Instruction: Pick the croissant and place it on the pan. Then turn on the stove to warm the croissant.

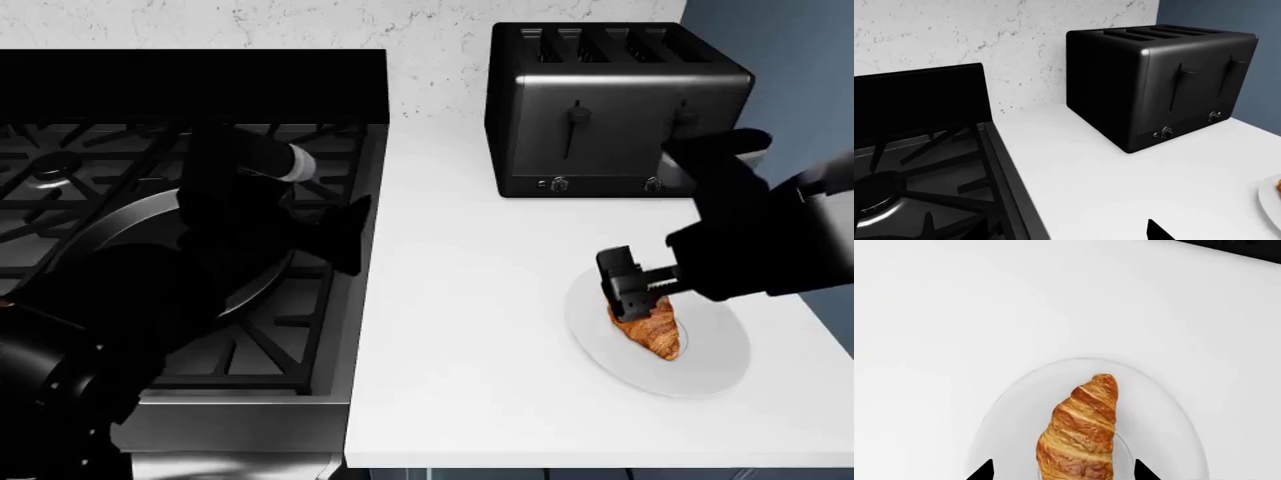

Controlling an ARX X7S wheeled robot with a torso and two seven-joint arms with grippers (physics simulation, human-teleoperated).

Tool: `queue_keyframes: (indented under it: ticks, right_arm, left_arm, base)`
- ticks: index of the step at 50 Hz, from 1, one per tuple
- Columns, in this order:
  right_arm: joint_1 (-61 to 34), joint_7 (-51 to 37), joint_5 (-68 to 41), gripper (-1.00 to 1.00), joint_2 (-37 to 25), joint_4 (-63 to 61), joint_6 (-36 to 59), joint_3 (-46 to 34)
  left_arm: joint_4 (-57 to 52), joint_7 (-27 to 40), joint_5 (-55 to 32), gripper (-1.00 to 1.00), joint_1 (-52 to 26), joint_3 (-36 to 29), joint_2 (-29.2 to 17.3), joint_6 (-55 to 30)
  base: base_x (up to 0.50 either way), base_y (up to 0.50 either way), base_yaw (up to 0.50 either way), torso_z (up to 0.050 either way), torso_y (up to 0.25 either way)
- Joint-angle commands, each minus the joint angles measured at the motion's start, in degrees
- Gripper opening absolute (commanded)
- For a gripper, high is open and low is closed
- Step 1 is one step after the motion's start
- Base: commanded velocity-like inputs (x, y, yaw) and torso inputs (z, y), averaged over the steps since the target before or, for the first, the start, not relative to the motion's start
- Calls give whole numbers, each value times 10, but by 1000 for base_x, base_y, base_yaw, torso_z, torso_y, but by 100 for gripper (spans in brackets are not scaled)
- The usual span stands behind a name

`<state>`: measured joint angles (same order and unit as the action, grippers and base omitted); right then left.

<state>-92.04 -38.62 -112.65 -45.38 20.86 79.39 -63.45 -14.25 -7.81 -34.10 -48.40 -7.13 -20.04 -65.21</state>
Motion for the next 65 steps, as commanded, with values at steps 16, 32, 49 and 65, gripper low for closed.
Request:
queue_keyframes:
  ticks: [16, 32, 49, 65]
  right_arm:
    - [19, 49, 53, 100, 12, 23, -7, -25]
    - [26, 54, 55, 100, 10, 17, -8, -34]
    - [23, 62, 61, 100, 10, 13, -8, -40]
    - [17, 53, 54, -100, 2, -3, -12, -41]
  left_arm:
    - [25, -5, 0, 100, -5, -8, 0, 17]
    - [23, -3, -3, 100, -5, -10, -3, 18]
    - [22, -1, -7, 100, -6, -11, -5, 19]
    - [23, 3, -8, 100, -2, -13, -7, 25]
  base:
    - [0, 0, 0, 0, 0]
    - [0, 0, 0, 0, 0]
    - [0, 0, 0, 0, 0]
    - [0, 0, 0, 0, 0]
